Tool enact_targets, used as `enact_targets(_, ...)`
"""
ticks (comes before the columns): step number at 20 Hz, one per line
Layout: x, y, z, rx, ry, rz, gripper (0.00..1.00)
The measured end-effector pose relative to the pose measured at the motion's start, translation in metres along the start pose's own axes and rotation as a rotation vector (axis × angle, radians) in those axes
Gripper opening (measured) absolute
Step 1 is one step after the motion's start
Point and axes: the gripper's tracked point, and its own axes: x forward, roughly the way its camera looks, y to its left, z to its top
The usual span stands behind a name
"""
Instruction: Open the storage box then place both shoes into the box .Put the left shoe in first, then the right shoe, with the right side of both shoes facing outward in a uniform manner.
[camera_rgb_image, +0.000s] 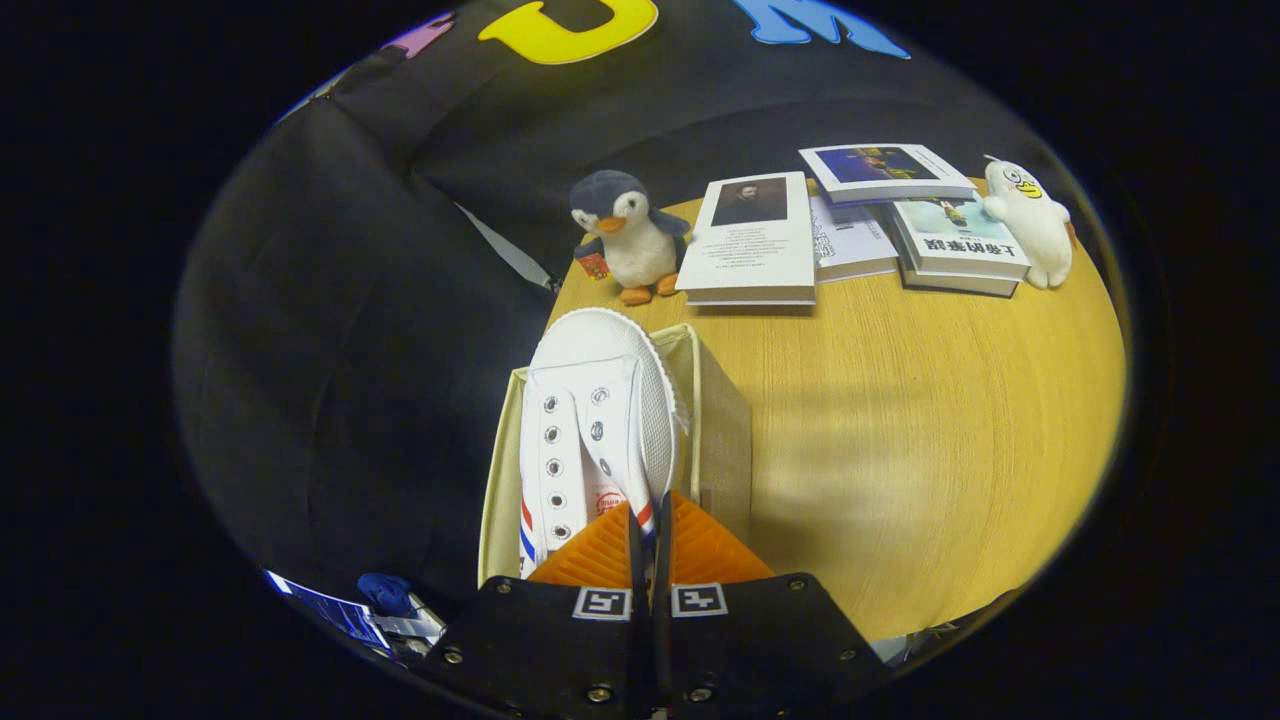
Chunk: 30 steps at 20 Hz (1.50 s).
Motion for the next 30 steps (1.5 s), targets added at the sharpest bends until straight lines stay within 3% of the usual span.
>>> enact_targets(7,0.035,0.002,-0.02,-0.056,0.056,-0.079,0.01)
enact_targets(8,0.035,0.009,-0.02,-0.065,0.051,-0.058,0.06)
enact_targets(9,0.035,0.014,-0.016,-0.066,0.028,-0.048,0.17)
enact_targets(11,0.025,0.025,-0.004,-0.077,-0.019,-0.01,0.48)
enact_targets(13,0.011,0.026,0.005,-0.12,-0.067,-0.021,0.91)
enact_targets(14,0.001,0.022,0.012,-0.157,-0.1,-0.044,0.99)
enact_targets(17,-0.029,0.018,0.027,-0.224,-0.2,-0.062,0.98)
enact_targets(22,-0.09,-0.006,0.043,-0.224,-0.329,-0.071,0.98)
enact_targets(30,-0.191,-0.1,0.053,-0.233,-0.518,-0.238,0.98)
